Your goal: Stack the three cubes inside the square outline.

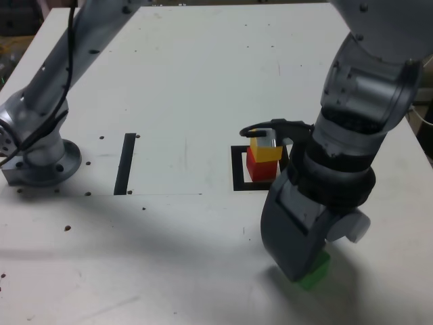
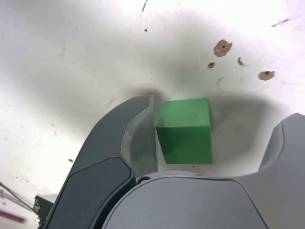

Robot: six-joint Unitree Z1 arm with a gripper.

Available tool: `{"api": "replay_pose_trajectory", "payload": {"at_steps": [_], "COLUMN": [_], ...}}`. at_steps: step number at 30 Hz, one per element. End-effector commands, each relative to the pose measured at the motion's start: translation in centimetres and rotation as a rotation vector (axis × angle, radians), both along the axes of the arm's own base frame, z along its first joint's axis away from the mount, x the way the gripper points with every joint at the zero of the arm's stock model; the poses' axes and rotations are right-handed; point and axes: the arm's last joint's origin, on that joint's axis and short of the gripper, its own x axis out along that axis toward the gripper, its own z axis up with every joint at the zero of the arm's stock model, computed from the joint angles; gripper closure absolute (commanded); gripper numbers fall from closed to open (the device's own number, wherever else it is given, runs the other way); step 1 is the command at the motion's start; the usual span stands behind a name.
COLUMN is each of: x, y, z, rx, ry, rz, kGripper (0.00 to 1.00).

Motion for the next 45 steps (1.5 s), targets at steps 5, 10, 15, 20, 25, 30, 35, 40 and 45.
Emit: {"api": "replay_pose_trajectory", "payload": {"at_steps": [5,10,15,20,25,30,35,40,45], "x": [0.3,0.5,0.6,0.5,0.5,0.5,0.5,0.2,-0.9], "y": [0.3,0.2,0.3,0.4,0.4,0.5,0.6,0.8,1.2], "z": [-0.6,-0.6,-0.5,-0.7,-0.7,-0.8,-0.7,-0.1,1.4], "rx": [-0.019,-0.033,-0.031,-0.029,-0.030,-0.026,-0.014,-0.010,-0.012], "ry": [0.013,-0.011,-0.019,-0.012,-0.008,-0.011,-0.035,-0.047,-0.060], "rz": [-0.007,-0.021,-0.023,-0.021,-0.019,-0.020,-0.029,-0.044,-0.066], "kGripper": [0.18,0.23,0.35,0.44,0.50,0.60,0.71,0.76,0.76]}}
